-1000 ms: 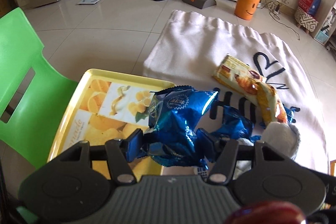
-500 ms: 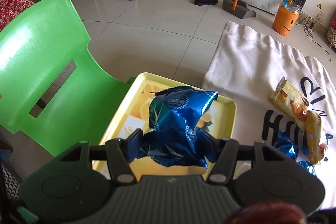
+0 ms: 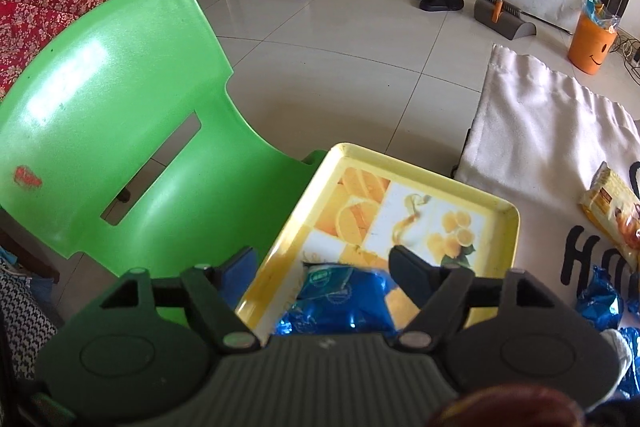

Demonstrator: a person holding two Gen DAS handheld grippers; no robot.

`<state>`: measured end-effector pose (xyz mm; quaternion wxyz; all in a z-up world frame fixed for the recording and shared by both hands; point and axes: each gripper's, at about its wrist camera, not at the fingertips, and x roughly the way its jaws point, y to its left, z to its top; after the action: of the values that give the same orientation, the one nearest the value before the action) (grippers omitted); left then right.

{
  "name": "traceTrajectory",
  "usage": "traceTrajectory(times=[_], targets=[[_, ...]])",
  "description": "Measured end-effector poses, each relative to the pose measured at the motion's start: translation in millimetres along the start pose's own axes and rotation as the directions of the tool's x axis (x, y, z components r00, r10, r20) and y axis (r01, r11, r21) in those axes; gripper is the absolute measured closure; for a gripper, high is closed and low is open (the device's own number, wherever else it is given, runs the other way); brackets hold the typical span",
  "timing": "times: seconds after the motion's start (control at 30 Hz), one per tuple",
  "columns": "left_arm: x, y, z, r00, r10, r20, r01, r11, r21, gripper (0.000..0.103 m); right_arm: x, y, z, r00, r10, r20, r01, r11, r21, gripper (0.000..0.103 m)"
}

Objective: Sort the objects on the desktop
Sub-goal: 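Carry both items over the yellow tray and open both tools to drop them, then withdraw both tools from the tray back over the remaining pile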

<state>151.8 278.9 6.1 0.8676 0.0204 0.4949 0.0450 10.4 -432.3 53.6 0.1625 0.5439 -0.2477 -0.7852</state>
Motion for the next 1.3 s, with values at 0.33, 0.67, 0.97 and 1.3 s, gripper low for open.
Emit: traceTrajectory(times=[0.33, 0.67, 0.97, 1.3], targets=[[-6.8, -7.3, -0.1, 1.0, -0.011, 0.02, 0.011, 1.0, 0.015, 0.009, -19.8, -5.0, 8.3, 0.997, -0.06, 0.043, 0.061, 0.998, -0.031, 0.047], [-14.0, -24.2, -5.7, 0.999, -0.044, 0.026, 0.042, 0.997, 0.064, 0.006, -43.7, -17.9, 13.8, 0.991, -0.118, 0.067, 0.12, 0.992, -0.032, 0.041], [-22.9, -43.2, -13.8, 0.997, -0.069, 0.034, 0.064, 0.99, 0.123, 0.006, -68.0, -37.2, 19.4, 0.983, -0.161, 0.088, 0.162, 0.987, -0.005, 0.041], [-29.0, -64.1, -24.0, 0.987, -0.16, 0.007, 0.157, 0.976, 0.153, 0.001, -96.9, -61.2, 23.8, 0.965, -0.23, 0.125, 0.23, 0.973, 0.018, 0.041]])
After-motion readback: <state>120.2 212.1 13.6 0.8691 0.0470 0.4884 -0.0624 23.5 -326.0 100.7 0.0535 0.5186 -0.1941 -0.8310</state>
